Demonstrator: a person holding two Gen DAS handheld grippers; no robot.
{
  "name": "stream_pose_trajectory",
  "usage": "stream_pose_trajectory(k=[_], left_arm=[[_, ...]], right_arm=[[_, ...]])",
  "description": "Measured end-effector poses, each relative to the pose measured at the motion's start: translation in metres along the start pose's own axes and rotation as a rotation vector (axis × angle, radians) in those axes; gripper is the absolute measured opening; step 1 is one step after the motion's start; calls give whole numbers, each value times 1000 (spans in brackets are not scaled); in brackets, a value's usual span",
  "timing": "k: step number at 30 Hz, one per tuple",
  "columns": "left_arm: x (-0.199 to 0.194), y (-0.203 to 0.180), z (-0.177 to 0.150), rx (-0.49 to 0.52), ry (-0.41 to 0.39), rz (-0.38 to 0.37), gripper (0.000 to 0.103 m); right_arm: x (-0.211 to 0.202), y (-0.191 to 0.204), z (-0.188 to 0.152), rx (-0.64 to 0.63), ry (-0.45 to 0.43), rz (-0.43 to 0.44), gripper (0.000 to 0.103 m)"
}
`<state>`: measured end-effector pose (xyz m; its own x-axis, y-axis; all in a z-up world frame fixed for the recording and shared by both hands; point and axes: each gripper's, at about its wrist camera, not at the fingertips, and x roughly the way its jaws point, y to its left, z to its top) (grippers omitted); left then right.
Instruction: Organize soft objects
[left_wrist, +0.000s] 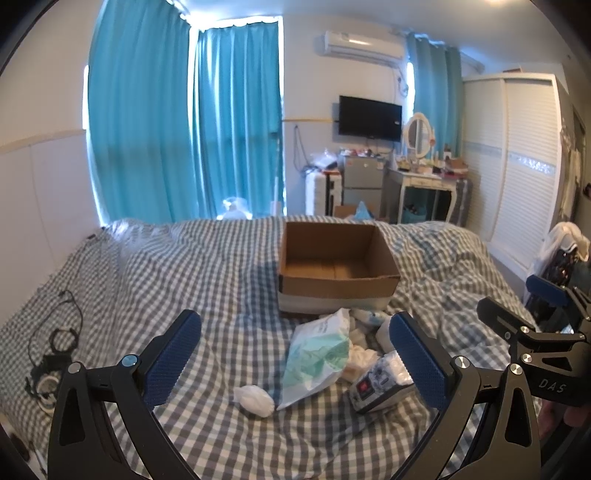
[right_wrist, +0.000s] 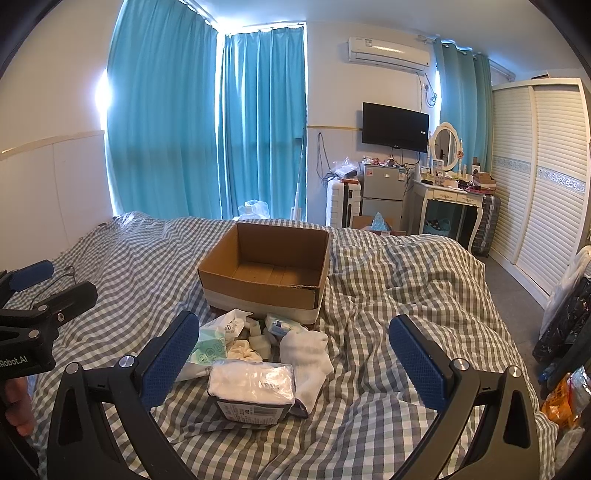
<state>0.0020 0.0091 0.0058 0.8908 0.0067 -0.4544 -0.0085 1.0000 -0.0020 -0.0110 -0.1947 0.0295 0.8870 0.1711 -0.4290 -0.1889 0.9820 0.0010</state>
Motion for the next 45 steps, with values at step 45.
stream_pose_trajectory(k=[45], left_arm=[[-8,2,-5,-13,-17,-19,103]], right_arm=[[3,2,-2,-9,16,0,103]])
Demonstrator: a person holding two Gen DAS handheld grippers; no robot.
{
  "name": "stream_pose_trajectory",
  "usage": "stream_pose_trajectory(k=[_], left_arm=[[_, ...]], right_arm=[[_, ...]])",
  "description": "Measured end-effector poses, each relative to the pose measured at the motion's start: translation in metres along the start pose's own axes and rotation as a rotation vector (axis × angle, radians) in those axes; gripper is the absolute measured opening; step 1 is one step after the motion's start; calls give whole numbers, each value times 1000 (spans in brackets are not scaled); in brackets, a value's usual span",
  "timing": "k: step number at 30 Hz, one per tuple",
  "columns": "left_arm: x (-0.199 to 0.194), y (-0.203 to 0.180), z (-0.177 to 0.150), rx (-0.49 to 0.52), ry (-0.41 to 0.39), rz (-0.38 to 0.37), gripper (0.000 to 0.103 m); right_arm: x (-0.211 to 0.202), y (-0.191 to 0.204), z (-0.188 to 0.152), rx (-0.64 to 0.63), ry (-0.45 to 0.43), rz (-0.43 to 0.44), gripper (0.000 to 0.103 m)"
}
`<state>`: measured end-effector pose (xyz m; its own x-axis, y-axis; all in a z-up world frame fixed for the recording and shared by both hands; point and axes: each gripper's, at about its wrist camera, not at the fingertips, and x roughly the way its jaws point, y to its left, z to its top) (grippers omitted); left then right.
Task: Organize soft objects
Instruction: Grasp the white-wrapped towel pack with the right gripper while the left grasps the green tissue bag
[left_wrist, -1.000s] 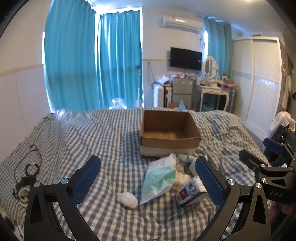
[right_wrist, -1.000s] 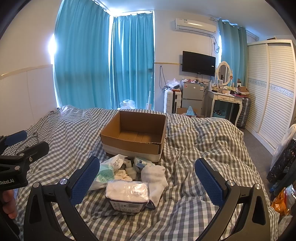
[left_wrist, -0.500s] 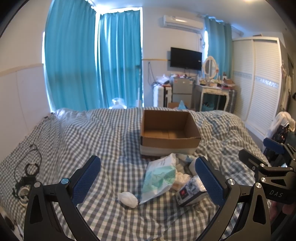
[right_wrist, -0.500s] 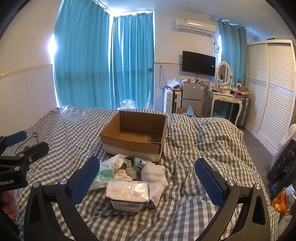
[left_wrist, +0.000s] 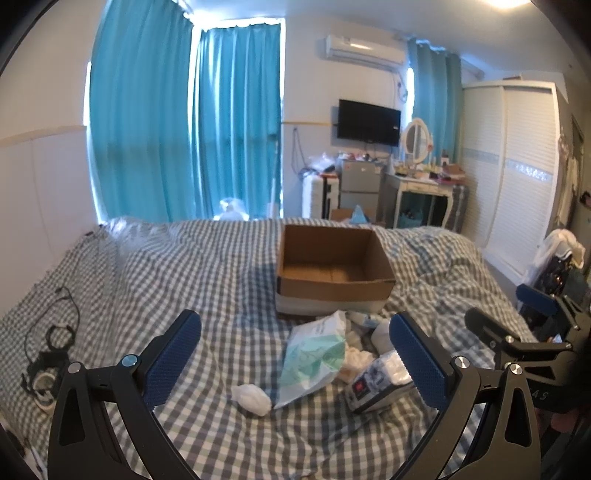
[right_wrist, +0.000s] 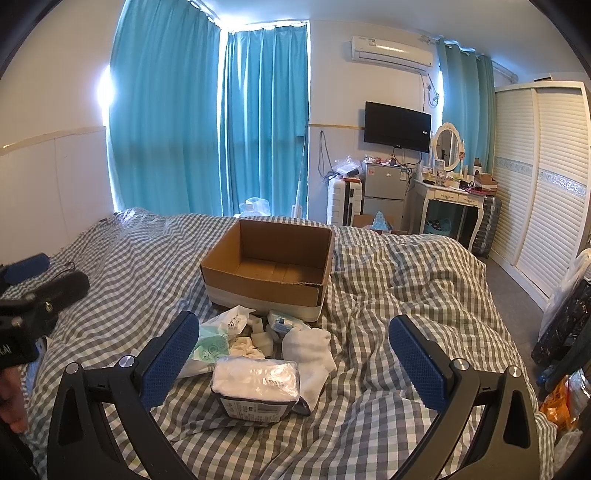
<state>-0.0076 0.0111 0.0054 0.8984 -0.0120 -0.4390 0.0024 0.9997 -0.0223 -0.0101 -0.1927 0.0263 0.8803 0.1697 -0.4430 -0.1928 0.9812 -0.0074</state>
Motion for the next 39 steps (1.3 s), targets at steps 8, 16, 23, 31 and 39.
stream_pose_trajectory(k=[8,16,23,31,39], left_arm=[[35,14,-17,-20,74,70,103],[72,30,-42,-52,179,97,103],[90,33,-49,-80,243,71,103],[110,4,-59,0,326,7,96],[157,-19,-83,38,479,-26,55]], right_arm=[[50,10,-30,-13,163,38,103],[95,28,-55,-33,297,100,103],[105,33,-52,-38,329,119,82],[68,11,4,-72,144,86,81],[93,-22,-5,-13,197,72,81]])
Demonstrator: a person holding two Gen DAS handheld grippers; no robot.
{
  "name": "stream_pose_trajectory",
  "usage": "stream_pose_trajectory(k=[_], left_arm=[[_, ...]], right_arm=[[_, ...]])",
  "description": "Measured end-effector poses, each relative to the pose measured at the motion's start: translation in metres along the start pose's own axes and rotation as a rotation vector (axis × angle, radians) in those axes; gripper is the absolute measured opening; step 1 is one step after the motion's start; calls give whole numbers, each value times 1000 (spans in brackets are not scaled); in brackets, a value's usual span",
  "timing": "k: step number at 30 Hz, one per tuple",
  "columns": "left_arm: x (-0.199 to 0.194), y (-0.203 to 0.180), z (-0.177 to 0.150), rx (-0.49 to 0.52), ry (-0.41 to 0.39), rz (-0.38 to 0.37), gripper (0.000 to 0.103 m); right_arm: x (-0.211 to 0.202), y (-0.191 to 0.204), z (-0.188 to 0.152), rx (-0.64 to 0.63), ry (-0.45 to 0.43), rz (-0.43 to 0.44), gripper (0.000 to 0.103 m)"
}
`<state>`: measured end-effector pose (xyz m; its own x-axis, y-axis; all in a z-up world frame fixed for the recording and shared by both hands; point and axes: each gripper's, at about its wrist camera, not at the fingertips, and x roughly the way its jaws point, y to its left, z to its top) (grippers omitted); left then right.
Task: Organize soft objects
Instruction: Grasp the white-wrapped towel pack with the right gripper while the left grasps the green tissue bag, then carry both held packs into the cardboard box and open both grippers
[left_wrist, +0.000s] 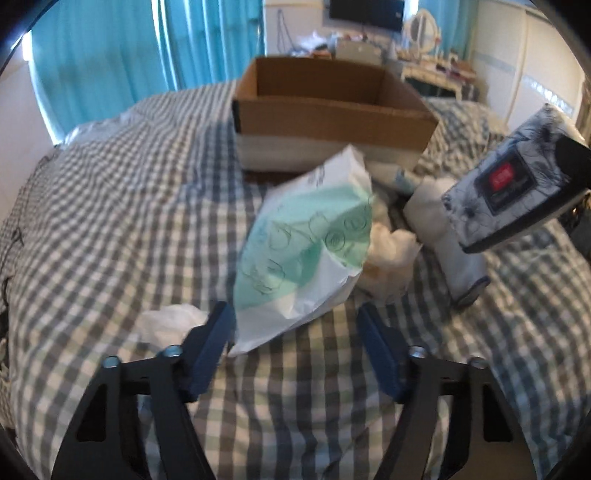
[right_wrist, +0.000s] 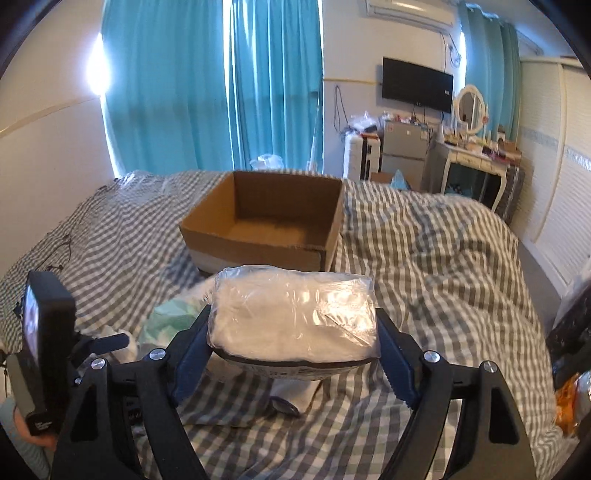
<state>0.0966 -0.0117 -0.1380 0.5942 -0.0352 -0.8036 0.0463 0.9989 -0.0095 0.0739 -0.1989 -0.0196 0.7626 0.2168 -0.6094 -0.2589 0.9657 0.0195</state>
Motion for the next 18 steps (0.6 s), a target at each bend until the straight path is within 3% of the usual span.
stream_pose_trajectory(k=[2,8,11,18], left_arm=[[9,-3,0,9,22,1,38],[13,-5,0,19,14,-1,14],[5,-3,1,24,-20,9,6],[-34,8,12,17,-122,24,4]], right_arm=[[7,-5,-5,4,20,5,81],[11,-11,-12,28,27,28,81],[9,-12,-13,38,30,26,81],[-16,-8,-5,44,-15,26,81]])
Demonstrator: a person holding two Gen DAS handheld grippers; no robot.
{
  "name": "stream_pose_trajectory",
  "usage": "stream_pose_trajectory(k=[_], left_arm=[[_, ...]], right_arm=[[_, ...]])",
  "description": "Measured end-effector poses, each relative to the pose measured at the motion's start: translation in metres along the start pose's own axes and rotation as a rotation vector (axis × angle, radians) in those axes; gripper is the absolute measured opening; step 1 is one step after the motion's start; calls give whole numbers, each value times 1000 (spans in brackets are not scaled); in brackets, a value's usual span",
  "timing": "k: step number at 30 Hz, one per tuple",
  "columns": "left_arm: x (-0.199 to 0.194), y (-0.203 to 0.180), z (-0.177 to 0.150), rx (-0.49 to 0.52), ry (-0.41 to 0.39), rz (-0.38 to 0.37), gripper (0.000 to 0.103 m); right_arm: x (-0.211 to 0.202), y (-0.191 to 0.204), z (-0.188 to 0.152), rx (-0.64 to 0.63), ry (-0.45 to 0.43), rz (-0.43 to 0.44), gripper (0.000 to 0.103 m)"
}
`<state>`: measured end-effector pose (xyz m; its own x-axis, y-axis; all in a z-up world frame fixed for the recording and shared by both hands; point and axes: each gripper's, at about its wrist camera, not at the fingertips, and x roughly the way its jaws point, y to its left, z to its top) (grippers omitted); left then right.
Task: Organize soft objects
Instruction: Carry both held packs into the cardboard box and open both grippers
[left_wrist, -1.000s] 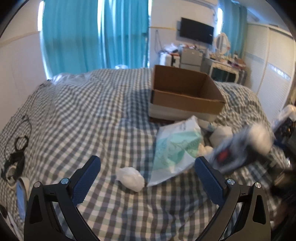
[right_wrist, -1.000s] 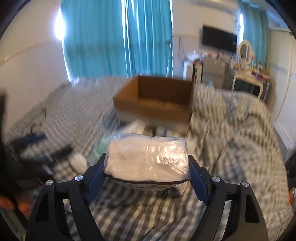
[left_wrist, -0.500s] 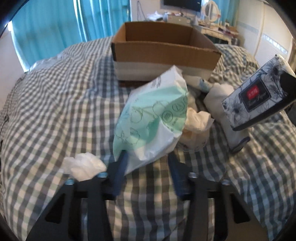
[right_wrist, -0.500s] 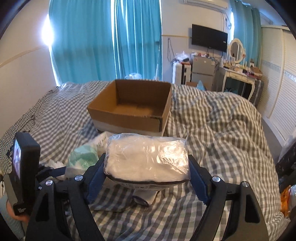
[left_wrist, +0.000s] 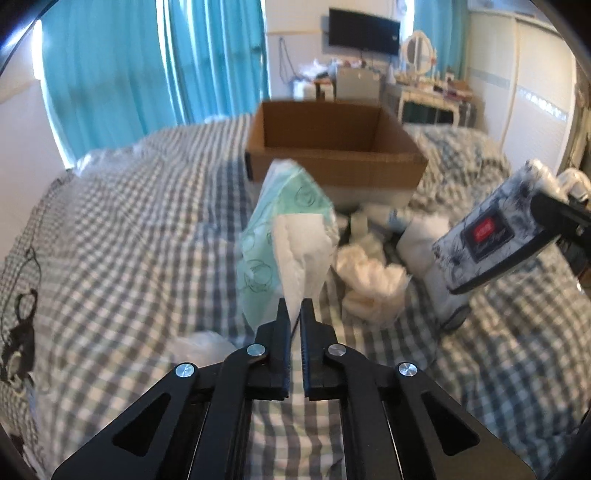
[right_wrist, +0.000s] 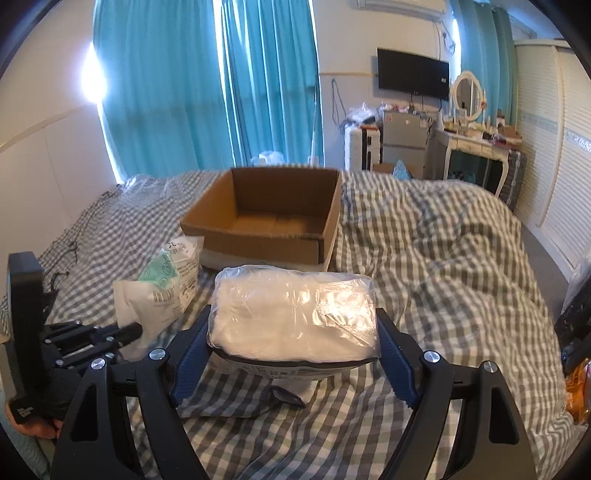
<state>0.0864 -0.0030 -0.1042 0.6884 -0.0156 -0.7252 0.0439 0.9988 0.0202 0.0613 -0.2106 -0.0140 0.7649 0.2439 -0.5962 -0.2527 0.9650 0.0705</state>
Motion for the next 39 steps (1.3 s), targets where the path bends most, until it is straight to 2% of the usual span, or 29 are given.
stream_pose_trajectory(k=[10,17,23,27,31,39], left_arm=[[-66,8,50,13,-186,-21,0],[-72,4,86,34,-223,-47,0],[-69,-4,136,56,-272,-69,0],[-59,-7,181,69,-315,-75,0],[-31,-7,208,93,-306,-71,0],[48,-4,217,115,-204,-86,0]], right_arm=[[-35,11,40,-46,-106,11,81],[-32,7,78,-57,-154,21,81],[-10,-6,123,-39,-178,39,81],[13,-15,158,-26,-195,40,81],[45,-16,181,-35,-185,32,81],[133,-14,193,-55,-98,46,81]])
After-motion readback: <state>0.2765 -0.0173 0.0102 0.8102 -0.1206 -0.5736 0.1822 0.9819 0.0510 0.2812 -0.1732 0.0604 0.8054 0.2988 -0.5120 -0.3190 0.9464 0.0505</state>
